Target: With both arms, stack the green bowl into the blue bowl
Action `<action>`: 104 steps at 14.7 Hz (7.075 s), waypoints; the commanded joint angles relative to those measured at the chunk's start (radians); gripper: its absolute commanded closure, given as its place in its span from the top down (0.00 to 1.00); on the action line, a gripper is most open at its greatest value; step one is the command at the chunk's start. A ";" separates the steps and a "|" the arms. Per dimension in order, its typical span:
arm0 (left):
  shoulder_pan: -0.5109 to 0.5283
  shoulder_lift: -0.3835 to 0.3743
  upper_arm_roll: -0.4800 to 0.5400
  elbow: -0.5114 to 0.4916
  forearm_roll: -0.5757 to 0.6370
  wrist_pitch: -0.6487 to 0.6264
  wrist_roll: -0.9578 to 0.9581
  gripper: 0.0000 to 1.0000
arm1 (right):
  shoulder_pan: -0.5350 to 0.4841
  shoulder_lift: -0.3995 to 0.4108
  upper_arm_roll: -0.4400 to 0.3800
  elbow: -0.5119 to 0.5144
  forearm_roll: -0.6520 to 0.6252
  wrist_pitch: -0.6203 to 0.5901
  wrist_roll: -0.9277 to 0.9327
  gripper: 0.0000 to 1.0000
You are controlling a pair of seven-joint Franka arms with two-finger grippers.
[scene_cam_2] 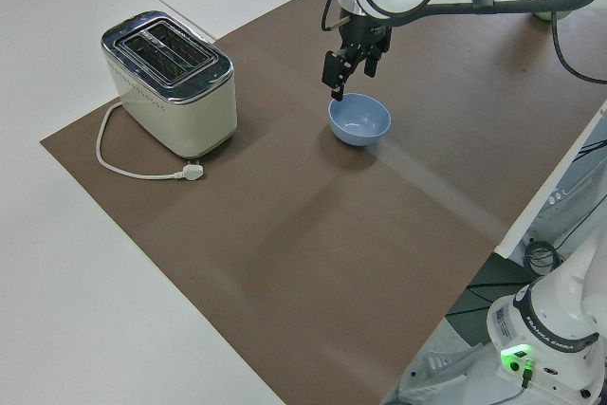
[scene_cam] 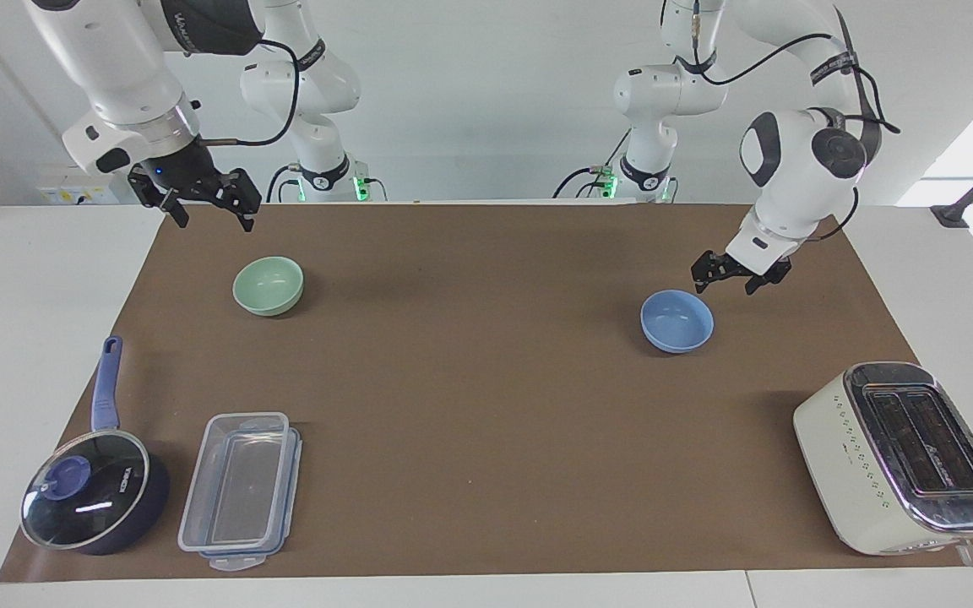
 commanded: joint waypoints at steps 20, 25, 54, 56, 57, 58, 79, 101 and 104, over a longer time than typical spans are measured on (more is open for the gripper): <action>-0.016 0.135 0.001 0.066 -0.005 0.058 0.018 0.00 | -0.264 -0.121 -0.006 -0.898 0.012 0.817 -0.401 1.00; -0.195 0.221 -0.007 0.350 -0.137 -0.168 -0.308 0.00 | -0.266 -0.125 -0.006 -0.906 0.012 0.817 -0.421 0.00; -0.086 0.097 0.004 0.498 -0.067 -0.424 -0.189 1.00 | 0.397 -0.086 0.008 -0.505 0.129 0.631 0.344 0.00; -0.037 0.057 0.005 0.504 -0.019 -0.486 -0.075 1.00 | 0.455 -0.042 0.008 -0.495 0.130 0.694 0.397 0.00; -0.014 0.043 0.004 0.527 -0.014 -0.525 -0.059 1.00 | 0.469 -0.017 0.008 -0.478 0.130 0.699 0.412 0.00; -0.006 0.040 0.005 0.562 -0.011 -0.578 -0.058 1.00 | 0.478 0.012 0.009 -0.461 0.135 0.699 0.417 0.00; -0.004 0.015 0.002 0.650 0.007 -0.700 -0.044 1.00 | 0.581 0.142 0.009 -0.490 0.190 0.829 0.494 0.00; 0.128 0.014 -0.130 0.659 0.007 -0.712 -0.036 1.00 | 0.196 -0.062 0.003 -0.473 0.112 0.553 0.165 1.00; 0.080 0.012 -0.089 0.656 0.009 -0.708 -0.038 1.00 | 0.140 -0.062 0.003 -0.473 0.055 0.556 0.156 1.00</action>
